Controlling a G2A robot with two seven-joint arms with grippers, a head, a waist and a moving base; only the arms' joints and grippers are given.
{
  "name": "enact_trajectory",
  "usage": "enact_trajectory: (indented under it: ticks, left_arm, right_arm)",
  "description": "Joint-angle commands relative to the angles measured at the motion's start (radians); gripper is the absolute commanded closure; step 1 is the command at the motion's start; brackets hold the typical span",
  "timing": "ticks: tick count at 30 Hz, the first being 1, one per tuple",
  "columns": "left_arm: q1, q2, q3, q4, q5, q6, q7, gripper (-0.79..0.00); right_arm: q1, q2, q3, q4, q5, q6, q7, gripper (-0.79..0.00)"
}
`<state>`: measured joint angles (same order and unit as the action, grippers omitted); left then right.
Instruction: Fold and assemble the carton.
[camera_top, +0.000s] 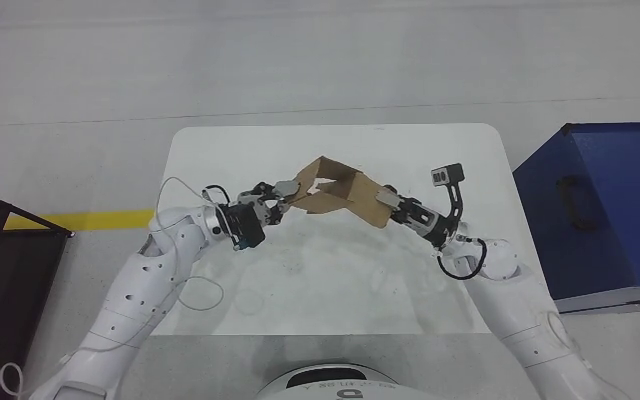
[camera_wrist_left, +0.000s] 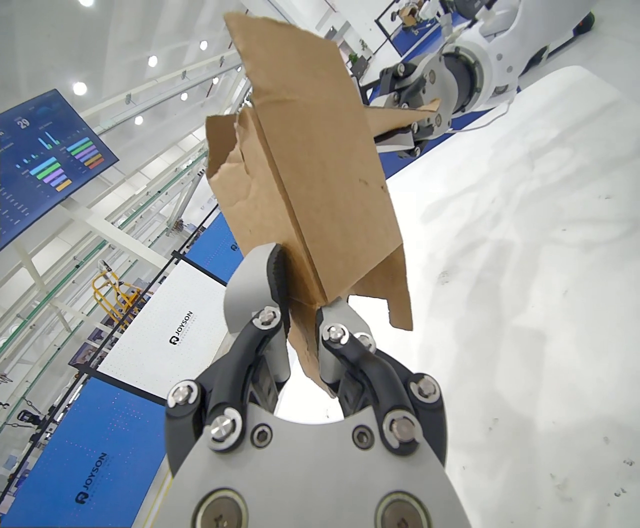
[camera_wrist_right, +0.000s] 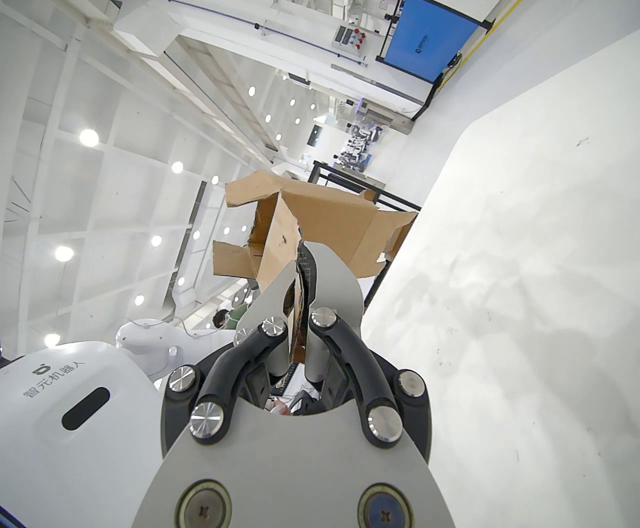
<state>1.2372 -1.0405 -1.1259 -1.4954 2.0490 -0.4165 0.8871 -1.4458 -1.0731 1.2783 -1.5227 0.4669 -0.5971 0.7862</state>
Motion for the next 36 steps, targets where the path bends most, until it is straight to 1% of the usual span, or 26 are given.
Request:
enact_trajectory:
  ticks: [1, 2, 4, 8, 9, 10, 13, 17, 19, 20, 22, 24, 27, 29, 30, 36]
  left_arm:
    - [0.0, 0.001, 0.002, -0.004, 0.017, 0.016, -0.014, 0.0]
    - [0.002, 0.001, 0.002, -0.007, 0.028, 0.03, -0.032, 0.0]
    - [0.008, 0.002, 0.002, -0.021, 0.054, 0.059, -0.073, 0.0]
    - [0.025, 0.005, -0.01, -0.042, 0.08, 0.096, -0.12, 0.0]
    - [0.029, 0.006, -0.013, -0.047, 0.086, 0.1, -0.124, 0.0]
    - [0.032, 0.008, -0.017, -0.051, 0.093, 0.106, -0.13, 0.0]
    - [0.043, 0.011, -0.024, -0.068, 0.13, 0.127, -0.158, 0.0]
    - [0.059, 0.012, -0.017, -0.102, 0.192, 0.167, -0.22, 0.0]
    - [0.068, 0.012, -0.01, -0.12, 0.214, 0.187, -0.245, 0.0]
    - [0.072, 0.012, -0.006, -0.128, 0.224, 0.194, -0.252, 0.0]
    - [0.078, 0.011, 0.0, -0.14, 0.236, 0.202, -0.263, 0.0]
    - [0.079, 0.01, 0.006, -0.145, 0.242, 0.204, -0.273, 0.0]
    - [0.077, 0.009, 0.013, -0.149, 0.246, 0.204, -0.279, 0.0]
    - [0.078, 0.009, 0.015, -0.152, 0.247, 0.208, -0.273, 0.0]
    - [0.08, 0.01, 0.015, -0.153, 0.249, 0.209, -0.269, 0.0]
    - [0.086, 0.013, 0.011, -0.16, 0.262, 0.211, -0.252, 0.0]
  right_arm:
    - [-0.006, 0.001, 0.01, -0.002, -0.002, -0.006, -0.014, -0.72]
    - [-0.011, 0.001, 0.019, -0.005, -0.002, -0.013, -0.023, -0.785]
    - [-0.026, 0.004, 0.042, -0.017, -0.007, -0.031, -0.038, -0.785]
    - [-0.078, 0.01, 0.108, -0.064, -0.005, -0.085, -0.074, -0.785]
    - [-0.092, 0.012, 0.122, -0.078, -0.006, -0.09, -0.08, -0.782]
    - [-0.103, 0.014, 0.133, -0.093, -0.009, -0.094, -0.079, -0.748]
    - [-0.129, 0.017, 0.157, -0.138, -0.034, -0.084, -0.08, -0.686]
    - [-0.144, 0.019, 0.15, -0.205, -0.076, -0.043, -0.07, -0.656]
    - [-0.142, 0.018, 0.126, -0.232, -0.083, -0.007, -0.042, -0.619]
    - [-0.137, 0.018, 0.114, -0.238, -0.092, 0.019, -0.03, -0.625]
    - [-0.114, 0.016, 0.087, -0.227, -0.12, 0.079, -0.024, -0.603]
    - [-0.083, 0.012, 0.054, -0.204, -0.155, 0.147, -0.044, -0.597]
    - [-0.042, 0.003, 0.0, -0.159, -0.185, 0.206, -0.061, -0.579]
    - [-0.02, -0.001, -0.023, -0.128, -0.189, 0.223, -0.07, -0.566]
    - [-0.012, -0.003, -0.032, -0.116, -0.188, 0.227, -0.072, -0.548]
    - [0.021, -0.01, -0.048, -0.056, -0.174, 0.239, -0.083, -0.539]
